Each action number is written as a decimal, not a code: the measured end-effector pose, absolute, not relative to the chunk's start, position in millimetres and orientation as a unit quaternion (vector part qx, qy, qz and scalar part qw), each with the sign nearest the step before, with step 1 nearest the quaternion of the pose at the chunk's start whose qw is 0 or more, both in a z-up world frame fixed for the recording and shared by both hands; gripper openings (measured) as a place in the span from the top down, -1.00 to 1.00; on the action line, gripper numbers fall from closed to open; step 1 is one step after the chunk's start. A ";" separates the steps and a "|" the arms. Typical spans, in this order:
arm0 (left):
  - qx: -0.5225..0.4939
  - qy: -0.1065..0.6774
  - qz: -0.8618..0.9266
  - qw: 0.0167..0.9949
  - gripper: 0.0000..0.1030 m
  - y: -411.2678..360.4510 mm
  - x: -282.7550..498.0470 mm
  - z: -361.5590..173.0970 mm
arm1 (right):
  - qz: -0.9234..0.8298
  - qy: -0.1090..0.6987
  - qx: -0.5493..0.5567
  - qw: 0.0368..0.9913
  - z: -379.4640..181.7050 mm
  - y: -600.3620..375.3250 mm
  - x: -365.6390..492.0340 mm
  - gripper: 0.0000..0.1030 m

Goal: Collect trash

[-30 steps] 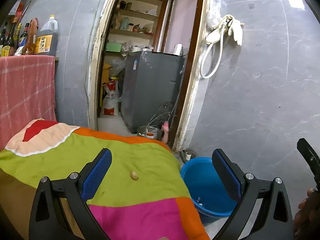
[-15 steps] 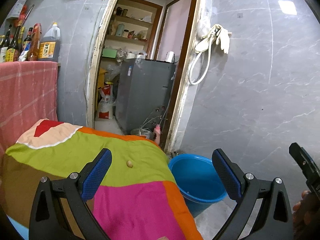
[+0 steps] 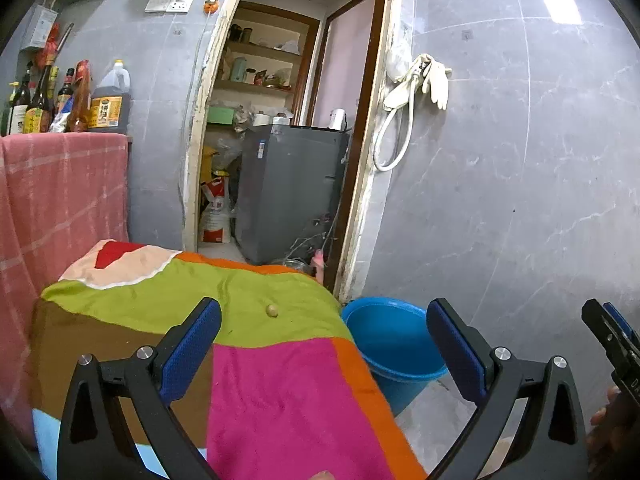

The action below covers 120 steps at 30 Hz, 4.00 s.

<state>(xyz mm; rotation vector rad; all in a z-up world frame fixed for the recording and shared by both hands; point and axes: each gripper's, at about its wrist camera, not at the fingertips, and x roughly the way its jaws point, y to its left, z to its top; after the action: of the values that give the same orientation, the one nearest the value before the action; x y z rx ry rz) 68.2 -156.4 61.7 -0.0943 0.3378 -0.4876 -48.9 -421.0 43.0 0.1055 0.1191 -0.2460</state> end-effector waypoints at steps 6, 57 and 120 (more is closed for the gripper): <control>-0.045 0.170 -0.236 0.956 -0.96 -151.3 51.8 46.5 | -0.130 0.078 0.059 0.987 28.8 -419.7 -59.9 -1.00; -0.013 0.177 -0.202 0.963 -0.96 -126.3 26.7 0.8 | -0.135 0.116 0.045 0.983 -8.0 -405.7 -67.6 -1.00; -0.020 0.173 -0.195 0.965 -0.96 -129.1 24.0 5.0 | -0.136 0.114 0.044 0.983 -8.6 -402.3 -68.3 -1.00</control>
<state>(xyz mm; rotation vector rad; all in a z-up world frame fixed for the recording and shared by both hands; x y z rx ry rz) 24.0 -129.1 5.0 -0.0398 0.3493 -0.3955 -68.3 -402.3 -8.6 0.0879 0.2302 -0.2736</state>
